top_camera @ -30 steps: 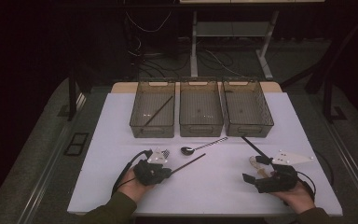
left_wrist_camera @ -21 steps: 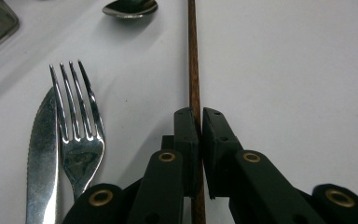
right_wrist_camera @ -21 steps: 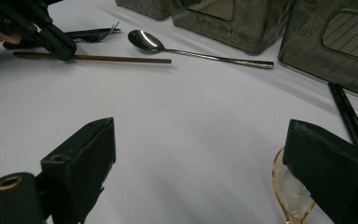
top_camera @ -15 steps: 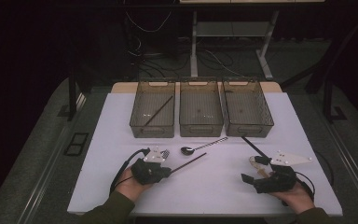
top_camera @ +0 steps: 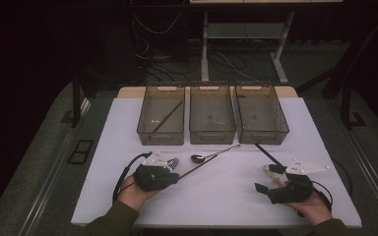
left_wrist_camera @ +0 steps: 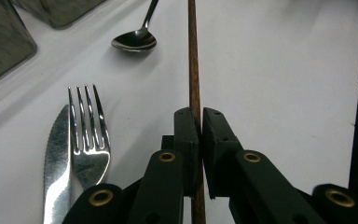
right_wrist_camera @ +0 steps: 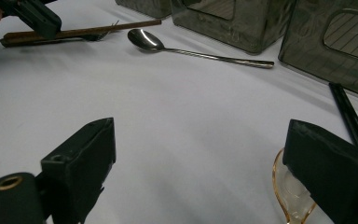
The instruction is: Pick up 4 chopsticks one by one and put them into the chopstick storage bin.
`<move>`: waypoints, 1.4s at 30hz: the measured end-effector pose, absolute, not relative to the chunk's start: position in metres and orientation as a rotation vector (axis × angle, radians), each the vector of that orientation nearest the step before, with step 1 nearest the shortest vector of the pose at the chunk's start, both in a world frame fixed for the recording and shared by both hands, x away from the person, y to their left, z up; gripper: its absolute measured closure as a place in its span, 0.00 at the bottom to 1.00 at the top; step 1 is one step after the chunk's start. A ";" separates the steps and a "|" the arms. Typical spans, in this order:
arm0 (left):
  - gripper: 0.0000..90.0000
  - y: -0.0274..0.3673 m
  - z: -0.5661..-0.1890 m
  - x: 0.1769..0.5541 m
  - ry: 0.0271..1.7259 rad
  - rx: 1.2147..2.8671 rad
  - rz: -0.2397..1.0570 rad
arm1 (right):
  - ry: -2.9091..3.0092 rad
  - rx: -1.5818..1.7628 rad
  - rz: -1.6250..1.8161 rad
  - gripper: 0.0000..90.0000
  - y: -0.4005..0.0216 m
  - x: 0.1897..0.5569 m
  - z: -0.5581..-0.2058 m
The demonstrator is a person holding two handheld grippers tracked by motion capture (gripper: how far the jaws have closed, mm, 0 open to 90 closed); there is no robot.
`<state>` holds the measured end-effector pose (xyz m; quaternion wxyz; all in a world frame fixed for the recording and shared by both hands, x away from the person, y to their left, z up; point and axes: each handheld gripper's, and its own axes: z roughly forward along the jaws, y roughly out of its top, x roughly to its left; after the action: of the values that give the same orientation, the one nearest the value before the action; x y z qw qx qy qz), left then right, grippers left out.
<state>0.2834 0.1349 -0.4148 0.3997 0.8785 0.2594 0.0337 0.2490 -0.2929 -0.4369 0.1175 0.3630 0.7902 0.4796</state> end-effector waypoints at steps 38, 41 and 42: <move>0.94 0.190 -0.394 0.305 0.808 2.065 0.220 | 2.327 1.055 1.385 0.11 -0.292 0.249 -0.437; 0.94 0.193 -0.393 0.308 0.821 2.056 0.230 | 2.329 1.057 1.384 0.11 -0.292 0.249 -0.437; 0.94 0.194 -0.393 0.309 0.826 2.051 0.237 | 2.329 1.057 1.383 0.11 -0.292 0.250 -0.437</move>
<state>0.3094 0.1943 -0.3930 0.4431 0.8269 0.3330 0.0954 0.2495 -0.2917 -0.4374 0.1168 0.3611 0.7955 0.4724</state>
